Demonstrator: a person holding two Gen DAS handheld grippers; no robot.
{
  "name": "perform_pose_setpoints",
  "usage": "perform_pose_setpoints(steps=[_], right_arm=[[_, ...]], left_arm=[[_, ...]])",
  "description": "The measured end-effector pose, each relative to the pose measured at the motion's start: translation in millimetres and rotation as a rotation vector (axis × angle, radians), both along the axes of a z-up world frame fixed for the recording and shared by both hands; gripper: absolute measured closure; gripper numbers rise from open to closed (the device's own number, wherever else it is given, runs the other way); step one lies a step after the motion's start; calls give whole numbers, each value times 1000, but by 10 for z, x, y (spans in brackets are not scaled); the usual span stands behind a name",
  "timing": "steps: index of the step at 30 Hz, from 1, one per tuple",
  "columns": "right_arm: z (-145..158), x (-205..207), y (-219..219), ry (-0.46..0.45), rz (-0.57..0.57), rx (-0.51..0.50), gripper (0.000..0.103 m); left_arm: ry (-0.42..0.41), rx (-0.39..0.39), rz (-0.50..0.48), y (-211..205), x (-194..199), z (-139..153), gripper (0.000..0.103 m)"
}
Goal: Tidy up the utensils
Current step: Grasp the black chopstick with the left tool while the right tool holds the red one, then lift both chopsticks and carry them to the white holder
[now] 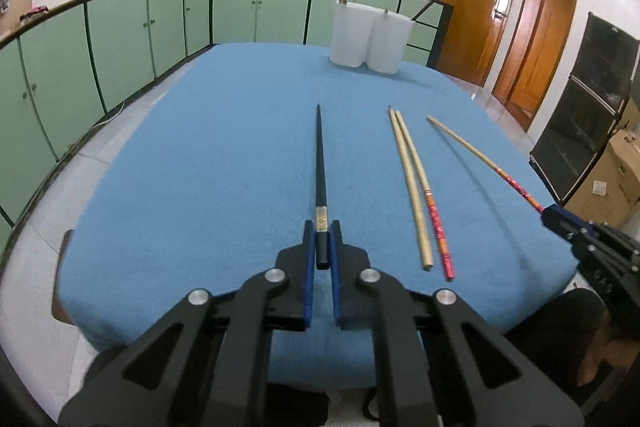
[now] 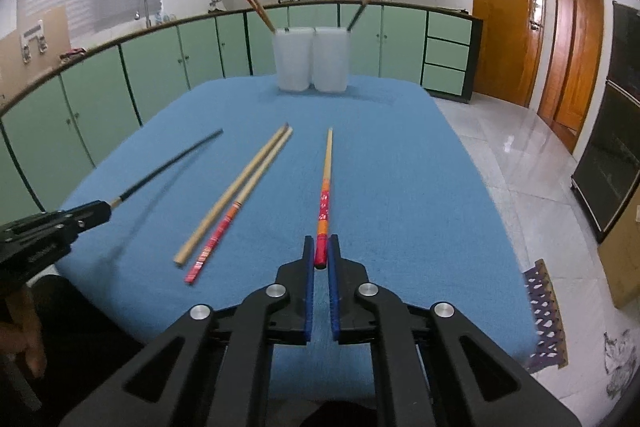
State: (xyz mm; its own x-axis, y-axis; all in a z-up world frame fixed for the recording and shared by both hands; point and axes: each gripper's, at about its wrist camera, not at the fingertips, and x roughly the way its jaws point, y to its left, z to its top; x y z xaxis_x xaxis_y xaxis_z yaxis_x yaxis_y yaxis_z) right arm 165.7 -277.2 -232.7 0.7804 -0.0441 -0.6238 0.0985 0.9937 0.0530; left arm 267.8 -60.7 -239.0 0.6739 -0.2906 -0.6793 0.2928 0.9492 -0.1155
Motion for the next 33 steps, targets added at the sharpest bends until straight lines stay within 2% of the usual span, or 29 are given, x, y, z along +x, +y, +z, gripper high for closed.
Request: perform_pose_setpoints(steps=[7,13,22,28,33], right_arm=[[616,-233,31,-40,66,-36,97],[1021,-212,5,-22,107,-36,97],[1346,-22,21,-9,167,-54,97],[1496,234,5,24,202,-69,97],[1593,451,20,62,228,-75,97]], left_arm=[[-28,13,-16,27,-140,518,97],[-49,-1,-50,52,-234,887,97],[-96,2,-86,76,-218,1198,97],[-3,-56,-139,97,19,1242,97],[35,-51,-178,79,273,1358,97]])
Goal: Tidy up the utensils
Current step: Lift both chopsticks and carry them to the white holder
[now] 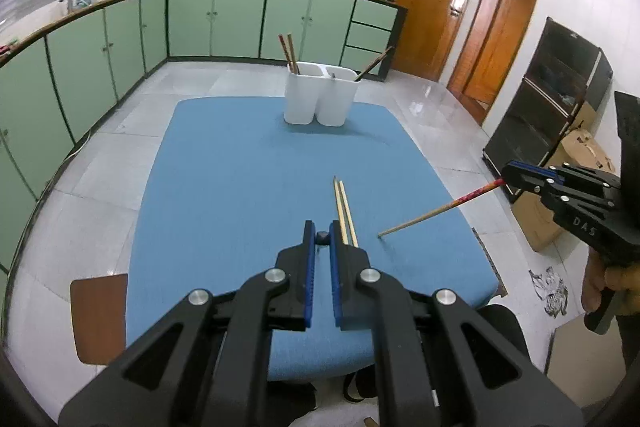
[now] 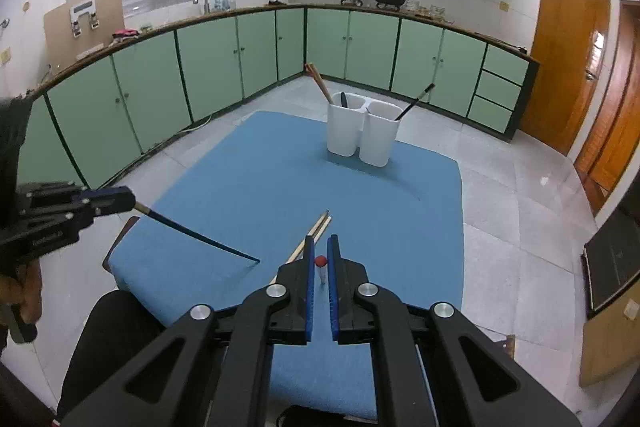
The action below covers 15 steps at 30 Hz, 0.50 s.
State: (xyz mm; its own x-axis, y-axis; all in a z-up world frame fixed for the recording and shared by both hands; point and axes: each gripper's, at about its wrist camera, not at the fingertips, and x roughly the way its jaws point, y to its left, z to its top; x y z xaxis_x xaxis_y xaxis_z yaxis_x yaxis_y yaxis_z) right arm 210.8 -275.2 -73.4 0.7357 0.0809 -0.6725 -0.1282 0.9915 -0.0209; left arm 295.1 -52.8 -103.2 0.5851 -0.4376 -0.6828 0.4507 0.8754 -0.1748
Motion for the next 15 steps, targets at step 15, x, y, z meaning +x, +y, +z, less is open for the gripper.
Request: perform_pose_setpoints(steps=[15], right_arm=[[204,688,-191,131,23,11,97]], left_arm=[[57,124,-118,-408,669,278,97]])
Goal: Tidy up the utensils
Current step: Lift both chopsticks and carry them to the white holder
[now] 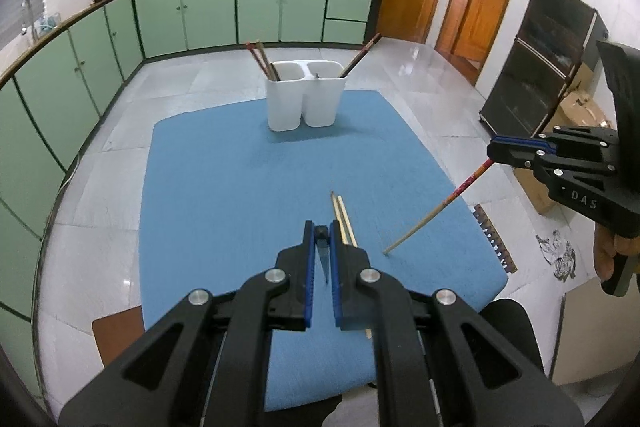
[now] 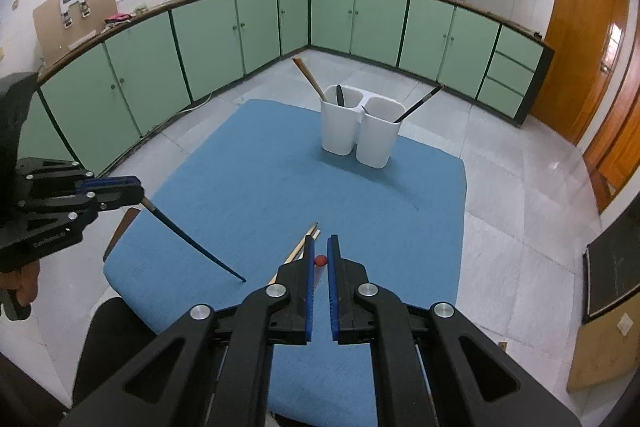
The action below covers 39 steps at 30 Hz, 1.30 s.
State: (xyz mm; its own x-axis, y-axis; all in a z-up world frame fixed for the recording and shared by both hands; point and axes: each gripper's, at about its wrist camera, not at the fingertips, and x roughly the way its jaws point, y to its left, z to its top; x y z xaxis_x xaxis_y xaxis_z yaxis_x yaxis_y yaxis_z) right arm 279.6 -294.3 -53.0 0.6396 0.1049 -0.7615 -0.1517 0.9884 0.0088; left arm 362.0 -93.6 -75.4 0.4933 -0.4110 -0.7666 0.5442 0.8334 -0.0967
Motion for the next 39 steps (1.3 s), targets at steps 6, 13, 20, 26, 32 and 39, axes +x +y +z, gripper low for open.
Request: perform_pose_setpoints(steps=[6,13,20,26,32,39], right_arm=[[164,147,-77,12,-5,21,97],[526,357,-130,-3,-18,-18,97],[1108,715,-200,-52,-57,-16,97],[1439,1167,-265,-73,-110,-7,97],[1622,1671,-338,-108,-158,-25,97],[1492,2210,-553,-168,-224,25,97]], left_arm=[[-8,24,-14,-75,140,112,97],[-34,-15,5,-131,452,538,97],[-123,-62,29,-341,817,1203,97],[-176,-92,70,-612,1232,1639,97],[-192,-123,125,-871,1721,1790,97],[-243,-130,174,-1127,2254,1696,97]])
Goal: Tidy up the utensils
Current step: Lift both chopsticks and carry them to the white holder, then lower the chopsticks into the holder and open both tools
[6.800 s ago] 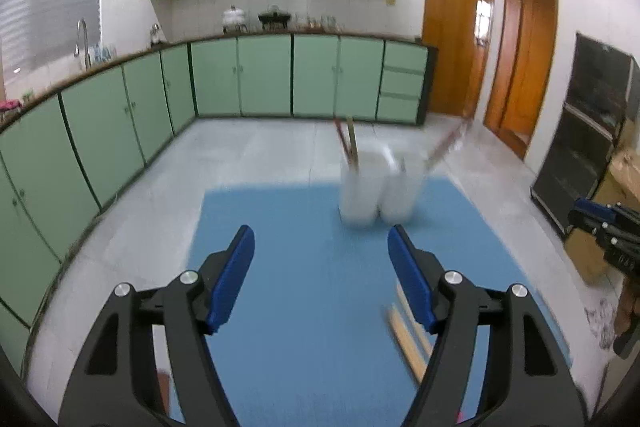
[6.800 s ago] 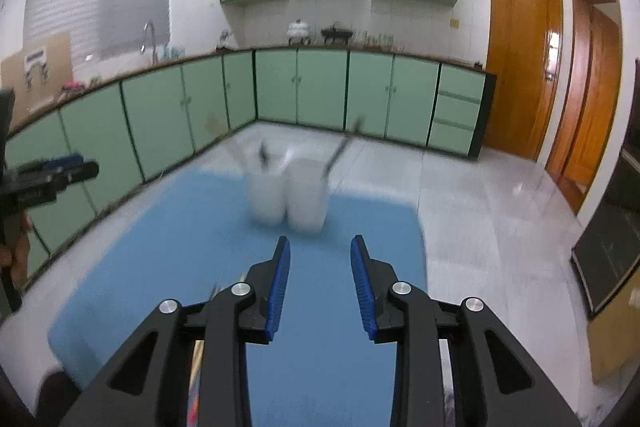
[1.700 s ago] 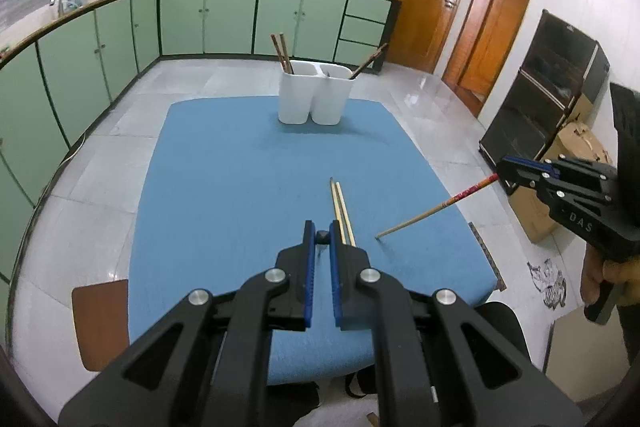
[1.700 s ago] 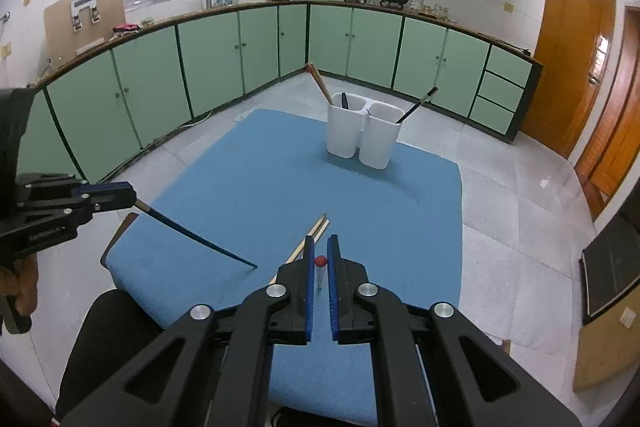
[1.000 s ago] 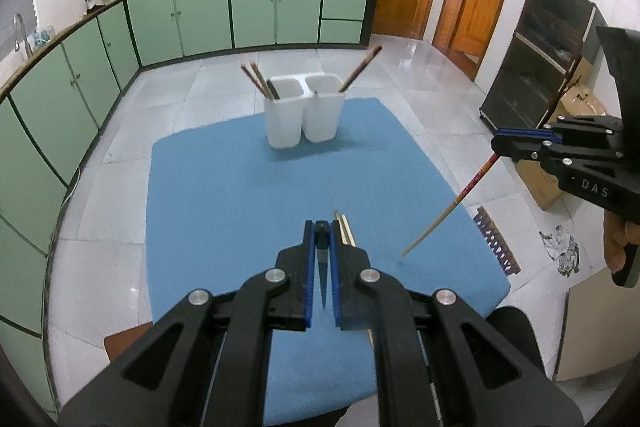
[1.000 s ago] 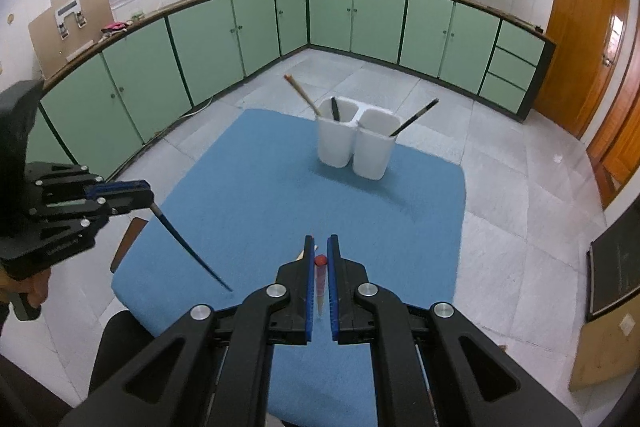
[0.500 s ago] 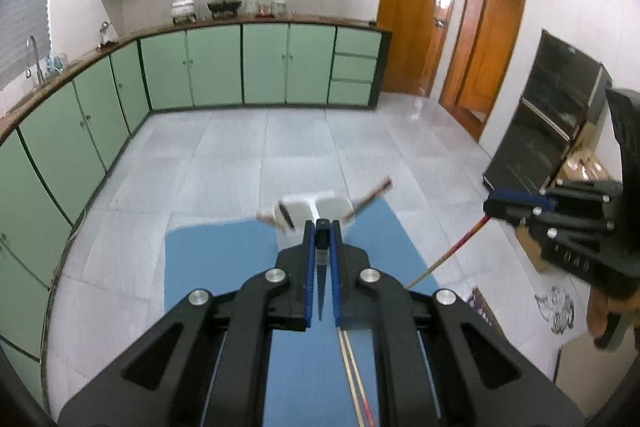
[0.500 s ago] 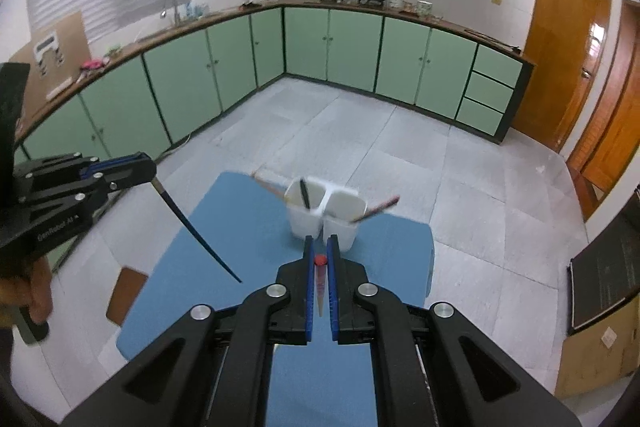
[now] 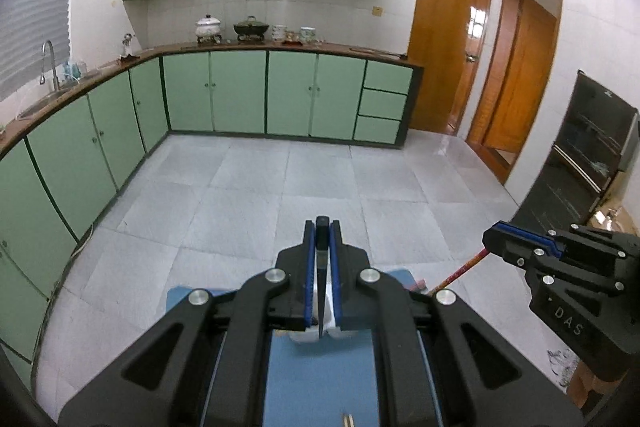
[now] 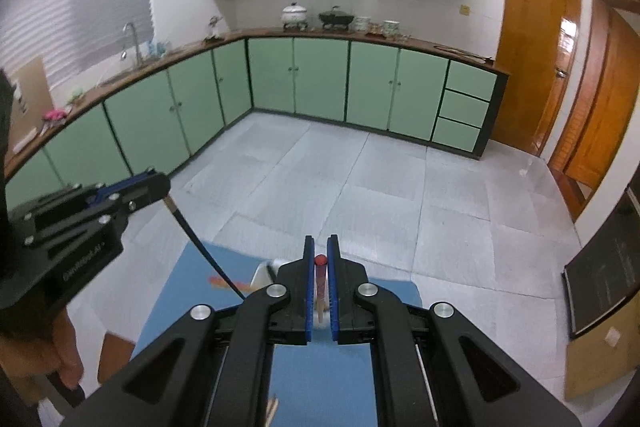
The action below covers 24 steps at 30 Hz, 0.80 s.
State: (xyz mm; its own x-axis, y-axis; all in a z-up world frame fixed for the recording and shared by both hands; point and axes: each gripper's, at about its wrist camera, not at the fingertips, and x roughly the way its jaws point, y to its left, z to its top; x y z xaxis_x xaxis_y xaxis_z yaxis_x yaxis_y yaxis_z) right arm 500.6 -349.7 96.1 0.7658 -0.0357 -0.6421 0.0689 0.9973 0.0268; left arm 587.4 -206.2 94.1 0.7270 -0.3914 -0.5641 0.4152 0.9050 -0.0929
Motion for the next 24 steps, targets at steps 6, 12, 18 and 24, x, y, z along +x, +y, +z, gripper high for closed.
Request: perform_pose_setpoints(steps=[6,12,18,24], right_arm=[[-434,437,-219,3,-49,42,97],[-855,666,-346,45,-60,58,97],[-1153,690,-413,84,-44,91,94],[-1142,453,-494,62,-52,83,90]], left_arm=[[4,6,29,-169,427,-409,97],[66,9,36,-202,688,-949,97],[115,6,37,-100,785,-1224,90],[73,21,59,167,665,-1066,64]])
